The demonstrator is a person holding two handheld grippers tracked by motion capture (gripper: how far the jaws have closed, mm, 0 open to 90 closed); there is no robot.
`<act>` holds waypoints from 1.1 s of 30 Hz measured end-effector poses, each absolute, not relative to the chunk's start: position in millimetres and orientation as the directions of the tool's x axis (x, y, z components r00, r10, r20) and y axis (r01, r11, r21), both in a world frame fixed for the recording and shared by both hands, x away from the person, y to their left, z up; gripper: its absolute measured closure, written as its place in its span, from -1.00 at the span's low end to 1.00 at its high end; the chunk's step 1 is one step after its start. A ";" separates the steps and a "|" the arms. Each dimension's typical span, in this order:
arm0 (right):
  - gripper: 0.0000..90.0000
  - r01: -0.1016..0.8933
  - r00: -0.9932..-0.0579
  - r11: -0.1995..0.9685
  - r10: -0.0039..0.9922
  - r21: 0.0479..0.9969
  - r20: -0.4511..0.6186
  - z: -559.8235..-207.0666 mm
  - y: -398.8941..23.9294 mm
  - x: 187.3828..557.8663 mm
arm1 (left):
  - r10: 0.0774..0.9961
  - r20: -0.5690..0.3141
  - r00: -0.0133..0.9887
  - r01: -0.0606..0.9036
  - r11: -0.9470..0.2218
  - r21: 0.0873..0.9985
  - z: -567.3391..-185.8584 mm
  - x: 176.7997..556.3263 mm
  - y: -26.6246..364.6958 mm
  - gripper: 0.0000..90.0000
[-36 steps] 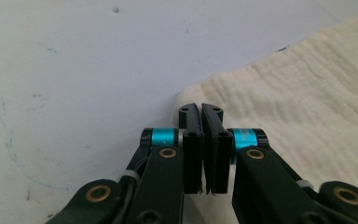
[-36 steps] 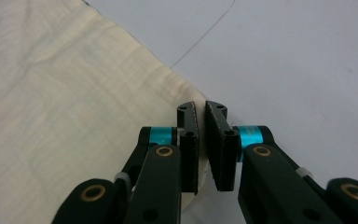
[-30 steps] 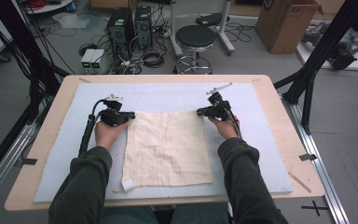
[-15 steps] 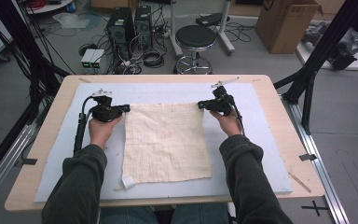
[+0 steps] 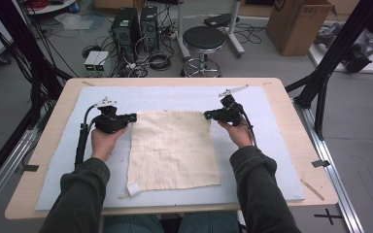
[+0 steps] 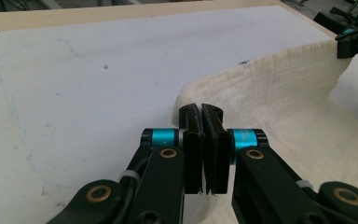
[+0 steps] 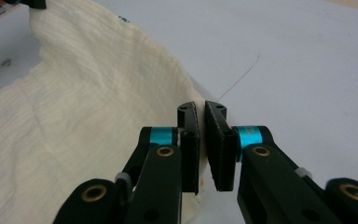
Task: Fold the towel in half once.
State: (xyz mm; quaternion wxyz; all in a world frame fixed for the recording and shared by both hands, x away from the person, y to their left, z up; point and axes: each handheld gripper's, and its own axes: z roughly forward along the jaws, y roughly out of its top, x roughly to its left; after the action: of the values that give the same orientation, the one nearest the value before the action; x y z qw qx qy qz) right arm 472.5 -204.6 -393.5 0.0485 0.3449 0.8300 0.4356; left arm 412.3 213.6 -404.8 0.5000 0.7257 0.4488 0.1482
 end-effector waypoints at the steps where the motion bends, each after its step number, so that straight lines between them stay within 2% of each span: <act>1: 0.87 0.531 -0.758 0.376 0.612 0.760 0.227 -393.4 -205.5 470.3 | 0.796 -0.234 0.558 0.503 -0.099 0.859 -404.9 410.4 214.1 0.93; 10: 0.87 0.520 -0.777 0.363 0.577 0.773 0.252 -395.8 -212.0 457.7 | 0.770 -0.237 0.592 0.478 -0.100 0.873 -402.2 393.2 217.3 0.93; 19: 0.87 0.516 -0.788 0.357 0.554 0.779 0.269 -396.6 -219.0 444.4 | 0.755 -0.183 0.630 0.454 -0.166 0.876 -397.3 380.7 212.5 0.93; 25: 0.87 0.494 -0.804 0.355 0.534 0.794 0.261 -391.0 -220.2 438.8 | 0.754 -0.201 0.626 0.456 -0.144 0.878 -403.3 370.2 219.7 0.93; 33: 0.87 0.466 -0.830 0.390 0.504 0.794 0.240 -384.8 -215.5 427.0 | 0.736 -0.184 0.652 0.442 -0.172 0.881 -406.0 355.9 222.4 0.92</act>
State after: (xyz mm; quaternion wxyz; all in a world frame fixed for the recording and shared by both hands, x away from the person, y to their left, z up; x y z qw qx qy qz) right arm 427.0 -215.5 -384.8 0.0201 0.2908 0.8334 0.4695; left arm 355.9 222.4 -406.0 0.5107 0.7518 0.3916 0.1439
